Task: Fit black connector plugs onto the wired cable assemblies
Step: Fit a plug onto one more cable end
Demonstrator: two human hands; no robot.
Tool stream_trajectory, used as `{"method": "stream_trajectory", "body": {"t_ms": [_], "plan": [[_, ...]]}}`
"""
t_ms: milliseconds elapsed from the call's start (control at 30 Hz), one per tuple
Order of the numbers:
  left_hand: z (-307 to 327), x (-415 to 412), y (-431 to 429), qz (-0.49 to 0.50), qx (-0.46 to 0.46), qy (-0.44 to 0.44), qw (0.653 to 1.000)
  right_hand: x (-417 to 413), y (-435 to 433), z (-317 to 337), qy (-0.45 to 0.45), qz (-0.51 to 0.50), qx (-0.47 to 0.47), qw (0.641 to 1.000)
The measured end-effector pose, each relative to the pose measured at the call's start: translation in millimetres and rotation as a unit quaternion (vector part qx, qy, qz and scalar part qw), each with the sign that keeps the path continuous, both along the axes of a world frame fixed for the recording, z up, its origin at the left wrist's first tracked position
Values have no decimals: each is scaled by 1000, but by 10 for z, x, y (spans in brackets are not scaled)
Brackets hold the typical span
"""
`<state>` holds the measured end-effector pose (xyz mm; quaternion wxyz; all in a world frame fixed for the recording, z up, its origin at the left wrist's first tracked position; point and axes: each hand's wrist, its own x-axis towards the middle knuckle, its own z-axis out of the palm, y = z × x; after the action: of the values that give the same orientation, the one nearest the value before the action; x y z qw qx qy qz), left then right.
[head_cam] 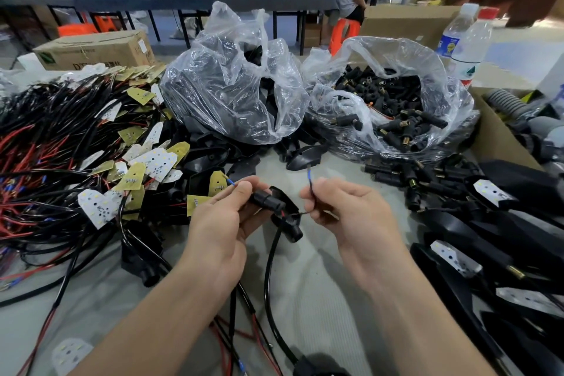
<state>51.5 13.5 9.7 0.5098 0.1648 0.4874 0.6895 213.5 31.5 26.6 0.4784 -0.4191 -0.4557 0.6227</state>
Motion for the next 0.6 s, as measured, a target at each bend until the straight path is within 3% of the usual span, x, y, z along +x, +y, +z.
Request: {"method": "stream_trajectory", "body": {"t_ms": [167,333,600], "plan": [[-21,6,11,6,5,-22,1000,-83,-39,-67,-188,-65,76,977],[0,-14,20,20,12,-24,999,-65,-39,-90,-312,-118,103,937],[17,12,1,27,10,12,1000,-40,-59,-70,-362,-90,130,919]]}}
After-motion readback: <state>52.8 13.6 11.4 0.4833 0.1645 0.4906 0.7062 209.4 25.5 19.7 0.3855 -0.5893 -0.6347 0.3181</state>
